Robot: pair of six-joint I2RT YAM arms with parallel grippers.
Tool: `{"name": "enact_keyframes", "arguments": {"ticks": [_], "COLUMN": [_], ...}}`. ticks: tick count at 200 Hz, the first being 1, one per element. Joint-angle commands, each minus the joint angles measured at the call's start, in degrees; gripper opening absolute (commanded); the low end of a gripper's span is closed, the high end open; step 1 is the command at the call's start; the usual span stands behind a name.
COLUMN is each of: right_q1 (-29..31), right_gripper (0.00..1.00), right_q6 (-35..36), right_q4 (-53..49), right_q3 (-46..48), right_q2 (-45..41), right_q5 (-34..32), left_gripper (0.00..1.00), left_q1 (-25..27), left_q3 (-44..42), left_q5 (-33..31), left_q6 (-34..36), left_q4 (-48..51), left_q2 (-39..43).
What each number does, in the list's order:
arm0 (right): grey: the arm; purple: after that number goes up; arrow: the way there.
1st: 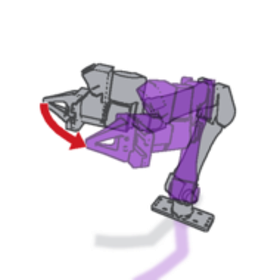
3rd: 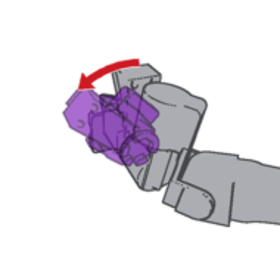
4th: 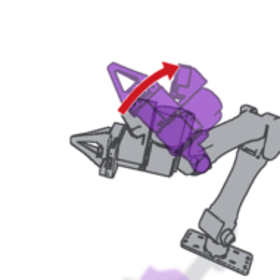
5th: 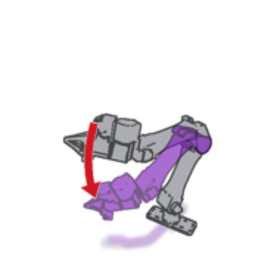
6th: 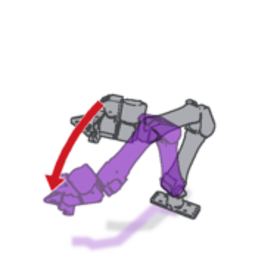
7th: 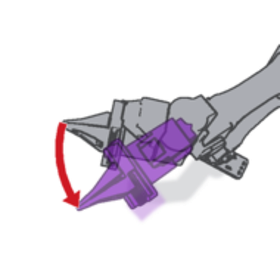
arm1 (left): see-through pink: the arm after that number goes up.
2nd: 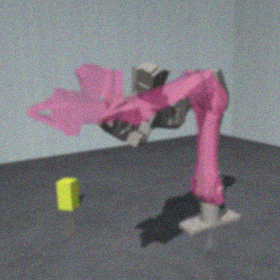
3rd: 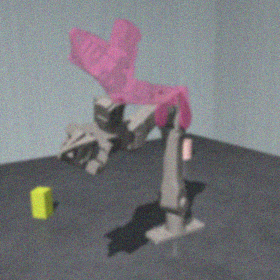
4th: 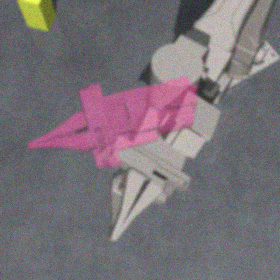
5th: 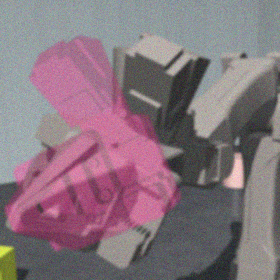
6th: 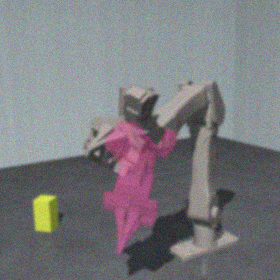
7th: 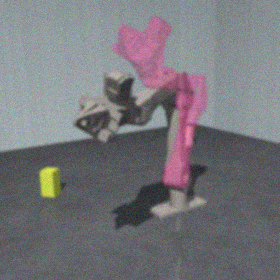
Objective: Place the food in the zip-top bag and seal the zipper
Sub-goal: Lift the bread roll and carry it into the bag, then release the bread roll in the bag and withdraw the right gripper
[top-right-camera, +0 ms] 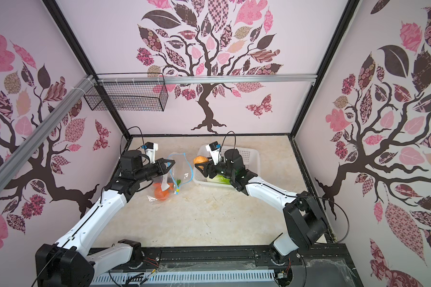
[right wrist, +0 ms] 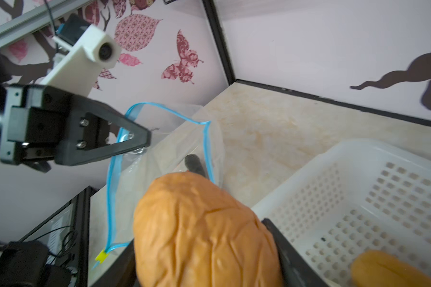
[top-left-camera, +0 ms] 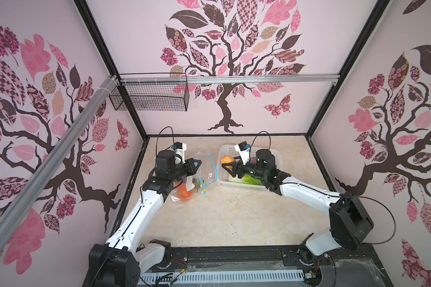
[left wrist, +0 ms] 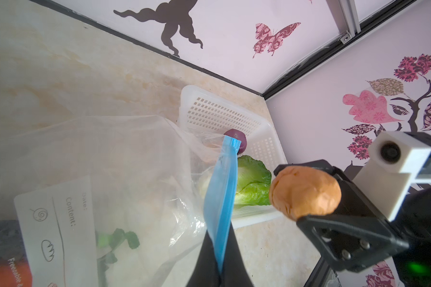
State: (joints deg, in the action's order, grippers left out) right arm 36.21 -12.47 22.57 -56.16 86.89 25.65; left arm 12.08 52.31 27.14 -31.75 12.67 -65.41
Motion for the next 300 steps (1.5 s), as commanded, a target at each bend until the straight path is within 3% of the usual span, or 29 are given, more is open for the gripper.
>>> {"name": "enact_keyframes", "arguments": {"ticks": [1, 22, 62, 134, 191, 229, 300], "right_q1": [1.7, 2.5, 6.1, 7.0, 8.6, 11.1, 12.3], "right_gripper": [0.48, 0.48, 0.47, 0.46, 0.49, 0.56, 0.84], "right_q6": [-1.1, -2.1, 0.9, -0.5, 2.1, 5.3, 6.4], "right_q4": [0.8, 1.7, 0.1, -0.3, -4.5, -8.0, -8.5], "right_q3": [-3.0, -4.7, -7.8, -12.5, -15.6, -18.3, -17.6], "right_q2": [1.6, 4.4, 9.3, 16.8, 20.3, 22.3, 20.4], "right_q5": [3.4, 4.4, 0.0, -0.6, -9.8, -13.5, -13.9], "left_gripper": [0.00, 0.00, 0.00, 0.00, 0.00, 0.00, 0.00], "left_q1": [-0.2, 0.0, 1.0, 2.9, 2.9, 2.9, 2.6], "left_q3": [0.0, 0.0, -0.1, -0.1, -0.3, -0.5, -0.5], "left_q5": [1.2, 1.6, 2.8, 3.5, 3.1, 2.5, 0.7], "left_q6": [-0.2, -0.3, -0.9, -0.9, -0.9, -0.8, -0.5], "left_q4": [-1.3, -1.4, -2.3, -2.6, -2.6, -2.5, -1.8], "left_q2": [0.2, 0.4, 0.4, 0.8, 0.7, 0.5, 1.0]}}
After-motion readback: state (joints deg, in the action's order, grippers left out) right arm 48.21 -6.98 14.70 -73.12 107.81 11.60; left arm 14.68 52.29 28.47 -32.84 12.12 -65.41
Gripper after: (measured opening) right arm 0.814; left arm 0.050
